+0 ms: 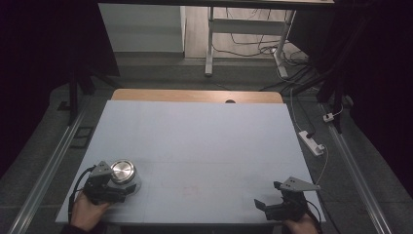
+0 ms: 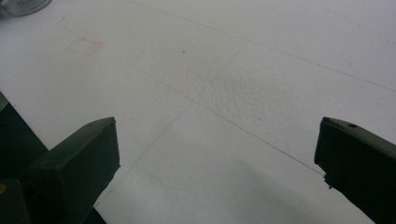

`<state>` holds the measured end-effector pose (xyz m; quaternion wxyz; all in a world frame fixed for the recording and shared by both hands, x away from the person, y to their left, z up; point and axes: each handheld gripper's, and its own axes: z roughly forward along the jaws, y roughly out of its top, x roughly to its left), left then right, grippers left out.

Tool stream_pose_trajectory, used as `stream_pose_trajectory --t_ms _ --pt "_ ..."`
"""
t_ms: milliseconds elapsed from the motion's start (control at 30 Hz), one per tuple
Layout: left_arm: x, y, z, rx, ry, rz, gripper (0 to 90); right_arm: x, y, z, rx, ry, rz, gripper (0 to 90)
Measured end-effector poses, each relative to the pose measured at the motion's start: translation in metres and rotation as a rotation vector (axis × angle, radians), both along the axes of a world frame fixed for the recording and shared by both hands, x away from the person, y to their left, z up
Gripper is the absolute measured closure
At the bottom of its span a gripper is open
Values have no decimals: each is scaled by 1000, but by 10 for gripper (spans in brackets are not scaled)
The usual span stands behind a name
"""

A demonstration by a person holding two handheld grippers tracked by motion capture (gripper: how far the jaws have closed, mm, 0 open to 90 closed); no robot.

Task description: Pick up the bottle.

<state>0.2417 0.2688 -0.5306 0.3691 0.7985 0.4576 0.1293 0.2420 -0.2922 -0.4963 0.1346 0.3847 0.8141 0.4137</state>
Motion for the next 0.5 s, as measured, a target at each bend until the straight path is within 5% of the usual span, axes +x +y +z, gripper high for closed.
stream_pose_trajectory --t_ms 267,500 --pt "9 -7 1 23 -8 -31 12 0 0 0 -2 -1 5 2" --pt "2 -10 8 77 -62 -56 147 -1 0 0 -3 -2 7 2"
